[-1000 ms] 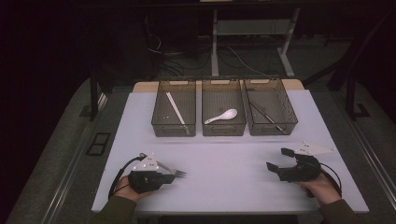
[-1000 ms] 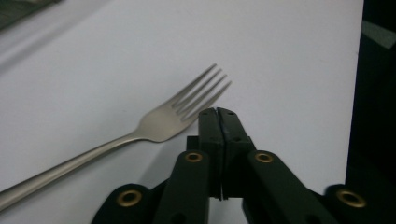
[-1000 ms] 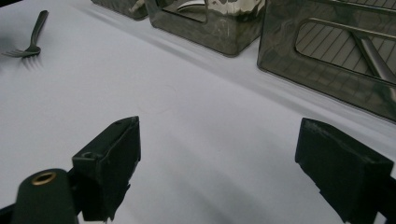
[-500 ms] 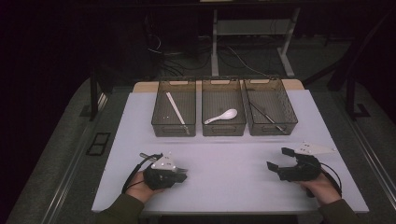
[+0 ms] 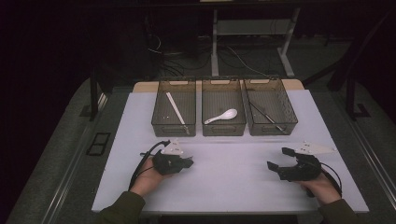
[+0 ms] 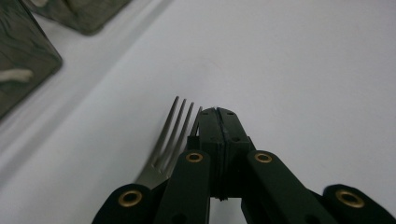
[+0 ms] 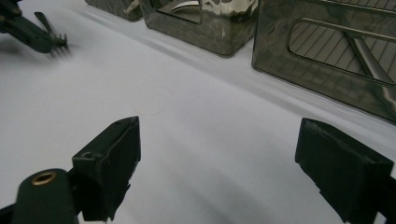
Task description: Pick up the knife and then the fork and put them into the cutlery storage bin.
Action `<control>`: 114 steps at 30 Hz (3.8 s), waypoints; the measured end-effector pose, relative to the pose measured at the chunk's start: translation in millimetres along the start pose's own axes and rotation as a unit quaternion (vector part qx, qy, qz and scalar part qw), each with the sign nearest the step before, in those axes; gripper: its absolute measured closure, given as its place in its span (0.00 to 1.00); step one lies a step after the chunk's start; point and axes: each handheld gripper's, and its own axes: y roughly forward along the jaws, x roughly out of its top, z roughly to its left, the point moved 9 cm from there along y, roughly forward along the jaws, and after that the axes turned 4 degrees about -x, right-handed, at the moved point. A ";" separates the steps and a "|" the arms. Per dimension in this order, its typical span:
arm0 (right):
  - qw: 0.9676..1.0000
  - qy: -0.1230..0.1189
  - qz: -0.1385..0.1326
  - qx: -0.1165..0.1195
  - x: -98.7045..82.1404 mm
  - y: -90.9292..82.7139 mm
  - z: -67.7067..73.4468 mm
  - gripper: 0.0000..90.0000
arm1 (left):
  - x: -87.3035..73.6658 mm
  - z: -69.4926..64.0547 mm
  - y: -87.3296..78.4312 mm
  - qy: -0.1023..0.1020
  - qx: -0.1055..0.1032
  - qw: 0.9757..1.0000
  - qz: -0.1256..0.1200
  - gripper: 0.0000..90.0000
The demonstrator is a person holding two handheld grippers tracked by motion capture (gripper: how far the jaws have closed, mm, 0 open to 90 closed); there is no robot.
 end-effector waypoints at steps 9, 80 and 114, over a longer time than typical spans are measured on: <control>1.000 0.000 0.000 0.000 0.0 -0.4 -0.4 0.16 | 11.2 16.7 8.8 -0.007 0.013 1.000 -0.006 0.99; 0.999 0.003 0.011 0.045 7.9 -8.9 10.9 0.16 | -20.5 26.1 -41.2 -0.022 -0.012 0.999 -0.022 0.95; 0.986 0.035 -0.032 0.157 73.1 11.0 79.7 0.39 | 88.3 -41.9 2.0 0.016 -0.021 0.993 -0.111 0.95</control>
